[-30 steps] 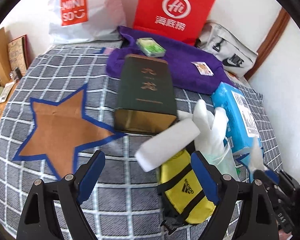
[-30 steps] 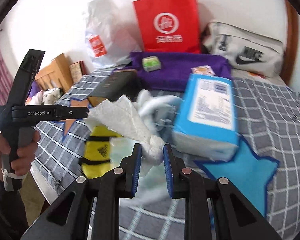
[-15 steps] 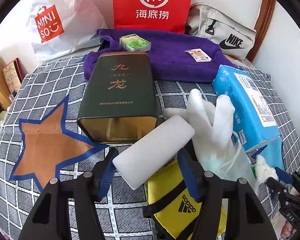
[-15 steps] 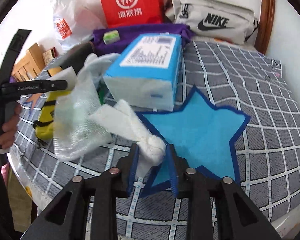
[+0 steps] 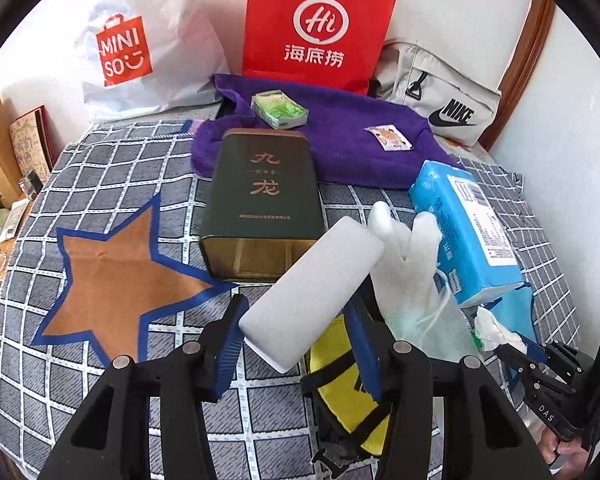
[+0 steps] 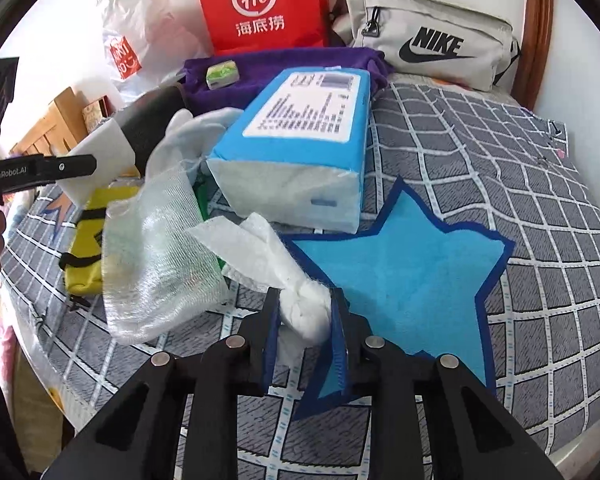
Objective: Organize soft objects
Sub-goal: 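Grasp the white knotted cloth with the right tool while the left tool grasps the white sponge block, then carry the cloth and sponge onto the purple towel while both tools open to release them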
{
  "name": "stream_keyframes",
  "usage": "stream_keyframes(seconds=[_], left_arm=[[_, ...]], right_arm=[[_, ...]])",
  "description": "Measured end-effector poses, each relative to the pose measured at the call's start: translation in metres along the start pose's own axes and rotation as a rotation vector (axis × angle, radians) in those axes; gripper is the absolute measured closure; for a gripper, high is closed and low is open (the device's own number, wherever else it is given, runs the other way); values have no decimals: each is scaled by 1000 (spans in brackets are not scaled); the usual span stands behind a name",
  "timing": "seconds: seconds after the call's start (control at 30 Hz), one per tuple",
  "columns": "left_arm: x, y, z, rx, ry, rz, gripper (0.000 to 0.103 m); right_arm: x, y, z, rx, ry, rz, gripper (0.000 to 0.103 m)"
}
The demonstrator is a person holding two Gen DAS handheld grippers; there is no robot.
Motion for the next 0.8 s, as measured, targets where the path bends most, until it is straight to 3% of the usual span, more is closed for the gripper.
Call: stream_keyframes(seconds=[0.47, 0.8], left_arm=[[-9, 6, 39, -31, -48, 48, 56], [-9, -4, 68, -40, -90, 59, 55]], right_arm=[[10, -2, 31, 45, -11, -124, 78], [11, 2, 51, 60, -17, -112, 79]])
Point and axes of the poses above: each gripper's, at about its wrist camera, not at the fingertips, and z roughly against the way its jaws point, y to its left, x to its top, the point moved 4 cm from there along -z, roughly the way its jaws point, and after that the axes turned 15 degrees about -z, right-handed, at the moved point
